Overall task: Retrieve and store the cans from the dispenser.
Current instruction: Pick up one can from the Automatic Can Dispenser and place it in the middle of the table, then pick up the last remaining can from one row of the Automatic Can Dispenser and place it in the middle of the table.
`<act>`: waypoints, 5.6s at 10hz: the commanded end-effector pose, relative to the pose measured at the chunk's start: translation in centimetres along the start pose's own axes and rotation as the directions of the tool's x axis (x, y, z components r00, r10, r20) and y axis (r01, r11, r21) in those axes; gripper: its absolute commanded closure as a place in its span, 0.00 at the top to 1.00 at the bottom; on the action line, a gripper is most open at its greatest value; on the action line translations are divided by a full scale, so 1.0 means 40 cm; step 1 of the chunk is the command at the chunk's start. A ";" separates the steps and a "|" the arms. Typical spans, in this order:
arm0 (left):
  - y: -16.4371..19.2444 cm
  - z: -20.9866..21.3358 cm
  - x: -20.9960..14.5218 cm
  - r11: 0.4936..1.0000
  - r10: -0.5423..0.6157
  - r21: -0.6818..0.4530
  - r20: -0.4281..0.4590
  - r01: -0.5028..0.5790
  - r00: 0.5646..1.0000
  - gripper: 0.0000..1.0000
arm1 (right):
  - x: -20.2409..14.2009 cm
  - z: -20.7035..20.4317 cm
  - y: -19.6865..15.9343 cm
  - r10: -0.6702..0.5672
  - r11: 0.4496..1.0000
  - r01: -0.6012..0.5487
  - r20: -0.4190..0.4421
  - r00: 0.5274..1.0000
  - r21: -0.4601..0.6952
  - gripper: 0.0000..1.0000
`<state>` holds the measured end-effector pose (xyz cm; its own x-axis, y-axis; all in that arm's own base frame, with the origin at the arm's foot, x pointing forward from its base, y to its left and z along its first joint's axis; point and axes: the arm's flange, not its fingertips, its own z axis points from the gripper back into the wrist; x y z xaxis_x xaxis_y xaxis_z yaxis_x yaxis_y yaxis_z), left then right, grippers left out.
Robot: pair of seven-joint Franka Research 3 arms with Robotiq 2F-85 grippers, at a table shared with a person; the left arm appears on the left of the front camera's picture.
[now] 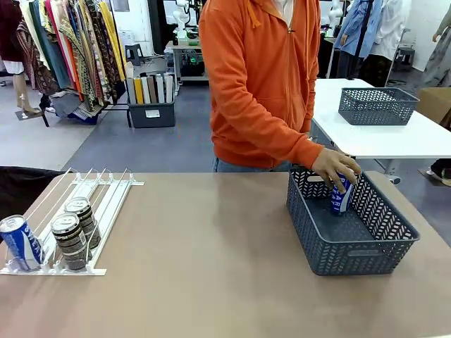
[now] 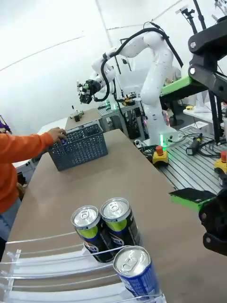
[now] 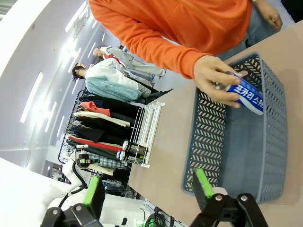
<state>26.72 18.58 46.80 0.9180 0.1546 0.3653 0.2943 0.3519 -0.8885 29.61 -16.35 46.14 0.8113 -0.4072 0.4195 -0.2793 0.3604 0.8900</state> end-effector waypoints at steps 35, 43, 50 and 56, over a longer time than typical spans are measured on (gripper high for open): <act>0.088 -0.468 0.139 0.347 0.286 0.934 -0.193 0.086 0.938 1.00 | 0.007 -0.008 0.005 0.010 1.000 -0.010 0.023 1.000 0.022 1.00; 0.078 -0.466 0.140 0.336 0.245 0.936 -0.191 0.102 0.951 0.00 | 0.007 -0.008 0.005 0.010 1.000 -0.010 0.023 1.000 0.022 1.00; -0.349 -0.294 0.098 0.323 -0.124 0.923 -0.179 0.211 0.976 0.00 | 0.007 -0.008 0.005 0.010 1.000 -0.010 0.023 1.000 0.022 1.00; -0.420 -0.248 0.072 0.321 -0.145 0.930 -0.140 0.180 0.979 0.00 | 0.007 -0.008 0.005 0.010 1.000 -0.010 0.023 1.000 0.022 1.00</act>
<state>26.73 4.33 59.51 0.9026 -0.0201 0.4301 0.0093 0.9996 0.0272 29.62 -16.33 46.13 0.8119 -0.4064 0.4191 -0.2792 0.3602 0.8901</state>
